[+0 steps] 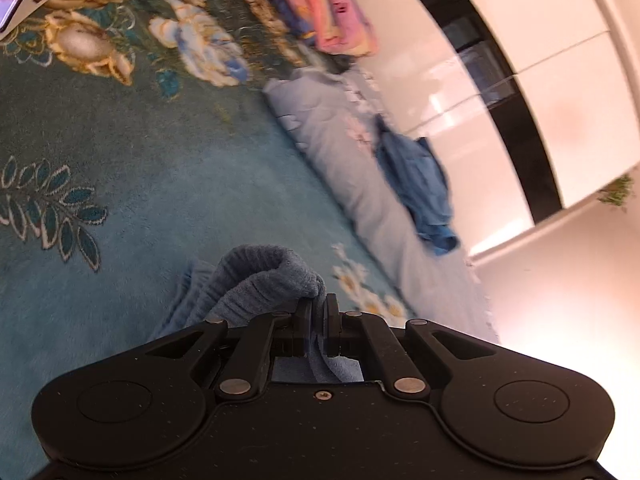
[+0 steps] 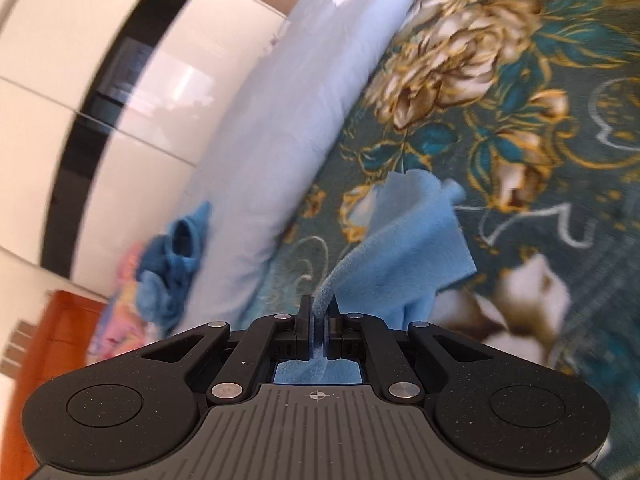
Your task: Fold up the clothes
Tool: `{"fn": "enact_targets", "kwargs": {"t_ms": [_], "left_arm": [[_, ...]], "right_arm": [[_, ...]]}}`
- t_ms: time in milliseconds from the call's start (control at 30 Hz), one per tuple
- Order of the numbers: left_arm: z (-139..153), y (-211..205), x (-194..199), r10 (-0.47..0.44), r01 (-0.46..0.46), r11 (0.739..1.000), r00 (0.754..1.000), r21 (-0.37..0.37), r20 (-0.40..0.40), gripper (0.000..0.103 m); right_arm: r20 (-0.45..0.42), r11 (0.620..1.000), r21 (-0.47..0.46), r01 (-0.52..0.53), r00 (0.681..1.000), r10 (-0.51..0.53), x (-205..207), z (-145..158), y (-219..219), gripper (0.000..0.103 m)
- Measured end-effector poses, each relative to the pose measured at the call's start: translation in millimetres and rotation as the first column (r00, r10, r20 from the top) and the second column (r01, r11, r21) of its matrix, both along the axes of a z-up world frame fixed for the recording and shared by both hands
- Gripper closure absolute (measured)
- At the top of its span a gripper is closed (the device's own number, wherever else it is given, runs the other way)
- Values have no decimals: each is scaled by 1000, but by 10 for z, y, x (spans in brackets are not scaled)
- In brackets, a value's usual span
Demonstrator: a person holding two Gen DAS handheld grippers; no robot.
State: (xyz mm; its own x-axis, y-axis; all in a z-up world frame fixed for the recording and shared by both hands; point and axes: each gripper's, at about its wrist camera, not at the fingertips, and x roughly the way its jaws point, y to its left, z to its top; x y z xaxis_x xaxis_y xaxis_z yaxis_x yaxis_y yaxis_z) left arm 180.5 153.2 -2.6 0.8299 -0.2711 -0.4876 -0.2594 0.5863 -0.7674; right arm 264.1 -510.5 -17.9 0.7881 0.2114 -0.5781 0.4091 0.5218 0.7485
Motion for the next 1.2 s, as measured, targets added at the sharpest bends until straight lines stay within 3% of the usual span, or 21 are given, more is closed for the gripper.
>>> {"fn": "enact_targets", "kwargs": {"t_ms": [167,267,300,333,367,433,533,600,667,733,800,867,1033,1067,1167,1200], "left_arm": [[-168,-20,181,46,-43,997,998,67,-39,101],[-202,-40,181,18,-14,998,998,65,-57,100],[-174,-56,162,1,4,997,999,76,-54,98],[-133,-73,132,-22,26,995,999,92,-47,90],[-81,-91,82,-36,41,993,998,108,-44,75],[32,-122,-47,-51,55,985,998,164,-31,65],[201,-150,-295,-45,44,957,999,287,-3,64],[231,-117,-481,-15,15,935,1000,355,-3,61],[156,-59,-623,18,-3,934,999,358,-37,59],[10,3,-717,48,-11,942,994,334,-102,59],[-118,66,-781,98,-51,958,983,283,-153,60],[-200,78,-788,93,-55,970,984,237,-154,60],[-296,-43,-718,63,-36,979,989,199,-132,60],[-298,-71,-685,53,-28,980,990,195,-128,60],[-310,-156,-605,51,-24,973,992,229,-112,59],[-338,-160,-579,64,-38,975,992,220,-110,59]], "right_arm": [[-117,994,-100,-38,993,26,452,-186,146,100],[-155,987,-135,-83,986,62,530,-248,196,98],[-147,985,-142,-101,986,80,500,-217,199,97],[-136,982,-150,-118,986,98,465,-179,199,93],[-117,978,-158,-134,986,116,413,-122,188,84],[-78,972,-169,-163,985,152,293,6,146,71],[-8,961,-216,-172,985,174,55,198,60,67],[14,955,-263,-134,990,143,-150,234,-16,56],[-4,959,-268,-95,995,97,-299,148,-104,55],[-44,978,-192,-77,997,69,-325,-42,-170,54],[-52,990,-128,-62,997,56,-318,-190,-183,54],[-42,995,-88,-47,998,43,-264,-289,-145,53],[-10,997,-75,-29,1000,29,-88,-366,7,56],[-3,997,-76,-29,1000,29,-53,-373,39,68],[-2,997,-67,-27,1000,27,-21,-408,101,91],[-1,998,-67,-21,1000,20,-33,-413,111,93]]}}
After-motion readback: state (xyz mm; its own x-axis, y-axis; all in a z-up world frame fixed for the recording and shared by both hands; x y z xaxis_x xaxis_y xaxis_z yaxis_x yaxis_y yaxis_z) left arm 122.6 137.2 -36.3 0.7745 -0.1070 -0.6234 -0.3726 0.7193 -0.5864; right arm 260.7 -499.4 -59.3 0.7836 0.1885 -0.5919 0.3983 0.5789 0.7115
